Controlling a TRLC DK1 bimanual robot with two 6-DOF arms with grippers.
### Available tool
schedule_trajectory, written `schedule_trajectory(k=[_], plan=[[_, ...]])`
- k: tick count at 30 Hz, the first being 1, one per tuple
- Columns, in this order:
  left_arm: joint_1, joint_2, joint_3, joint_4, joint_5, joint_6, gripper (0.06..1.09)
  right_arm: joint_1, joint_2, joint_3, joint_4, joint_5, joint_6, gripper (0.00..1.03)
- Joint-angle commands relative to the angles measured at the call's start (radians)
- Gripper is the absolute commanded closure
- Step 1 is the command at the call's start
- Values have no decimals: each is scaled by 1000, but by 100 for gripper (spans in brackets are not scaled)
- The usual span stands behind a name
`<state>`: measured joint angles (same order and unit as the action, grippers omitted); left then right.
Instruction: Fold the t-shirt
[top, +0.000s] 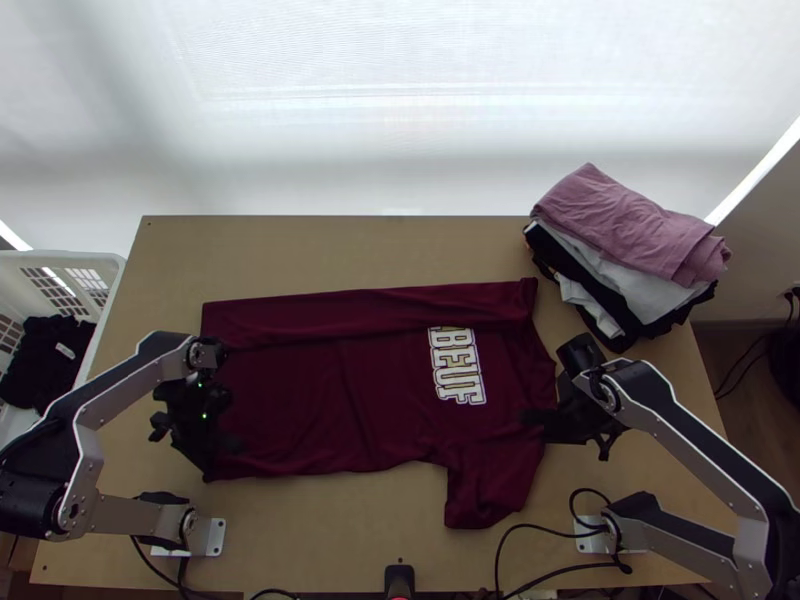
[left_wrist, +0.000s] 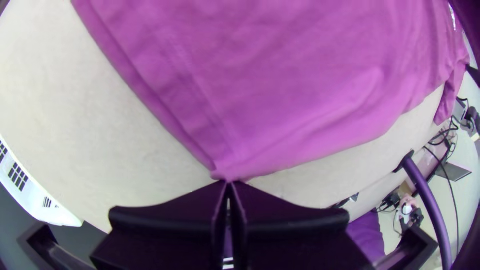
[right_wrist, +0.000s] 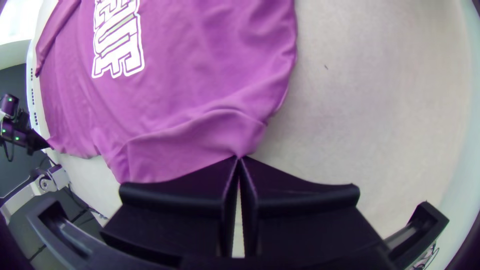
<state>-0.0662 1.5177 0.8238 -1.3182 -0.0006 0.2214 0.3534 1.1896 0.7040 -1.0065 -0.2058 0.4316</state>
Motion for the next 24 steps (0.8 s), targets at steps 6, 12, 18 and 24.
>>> schedule_trajectory(k=[6,12,18,24], plan=[[68,-34,28,-23,5,52,104,-119,-25,17,-20,36,-111,100],[95,-40,40,-24,4,76,104,-151,-38,18,-24,45,-148,100],[106,-42,164,-64,19,53,104,-131,-41,97,-44,43,-137,100],[115,-24,311,-98,31,44,104,-129,7,204,-52,45,-146,100]])
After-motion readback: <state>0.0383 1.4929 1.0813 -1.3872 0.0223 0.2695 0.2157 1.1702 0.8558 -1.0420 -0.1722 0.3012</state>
